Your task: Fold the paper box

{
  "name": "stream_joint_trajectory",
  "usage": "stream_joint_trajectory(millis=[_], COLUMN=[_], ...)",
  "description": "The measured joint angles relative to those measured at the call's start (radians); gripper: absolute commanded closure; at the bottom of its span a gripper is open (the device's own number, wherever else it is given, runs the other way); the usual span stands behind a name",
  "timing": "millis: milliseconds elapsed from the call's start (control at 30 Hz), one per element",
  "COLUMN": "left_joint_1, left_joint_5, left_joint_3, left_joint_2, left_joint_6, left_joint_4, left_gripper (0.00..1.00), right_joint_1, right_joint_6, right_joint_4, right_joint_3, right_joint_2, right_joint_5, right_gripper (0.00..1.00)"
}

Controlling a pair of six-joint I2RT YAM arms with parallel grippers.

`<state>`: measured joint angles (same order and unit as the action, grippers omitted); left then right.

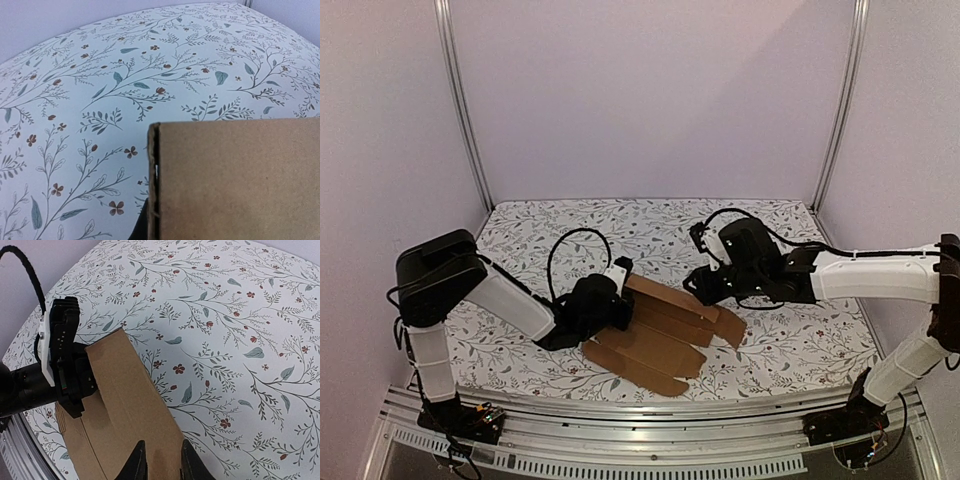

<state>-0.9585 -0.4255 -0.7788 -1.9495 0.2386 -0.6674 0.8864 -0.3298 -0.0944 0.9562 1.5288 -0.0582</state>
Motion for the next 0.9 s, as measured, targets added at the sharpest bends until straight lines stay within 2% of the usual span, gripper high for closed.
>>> stream_joint_trajectory(millis=[67,133,167,433,900], left_joint_1=[0.0,0.0,0.0,0.0,-0.025], left_joint_5=[-0.033,-0.061,-0.072,-0.13,-0.185], left_joint_3=[0.005,0.006,0.006,-0.023,-0.06], left_joint_2=[0.016,0.031,0.038,0.061,0.067], left_joint_6=[0.038,0.079,0.099,0.241,0.308], left_joint_4=[0.03,0.07,0.092,0.242,0.352], left_gripper=[1.0,1.0,1.0,1.0,1.0], right_joint_1=[-0.009,-0.018,-0.024,-0.051,-0.07], right_joint_6=[0.011,0.017,0.018,-0.003,-0.071], right_joint_4=[-0.052,-0.115,-0.145,-0.271,-0.278], right_joint_3=[0.002,0.017,0.027,0.05,0.05], right_joint_2=[-0.041,-0.074,-0.086,-0.106,0.01], right_joint_5=[-0.004,-0.008,-0.008,-0.008,-0.009], right_gripper=[0.85,0.98,1.0,1.0,1.0])
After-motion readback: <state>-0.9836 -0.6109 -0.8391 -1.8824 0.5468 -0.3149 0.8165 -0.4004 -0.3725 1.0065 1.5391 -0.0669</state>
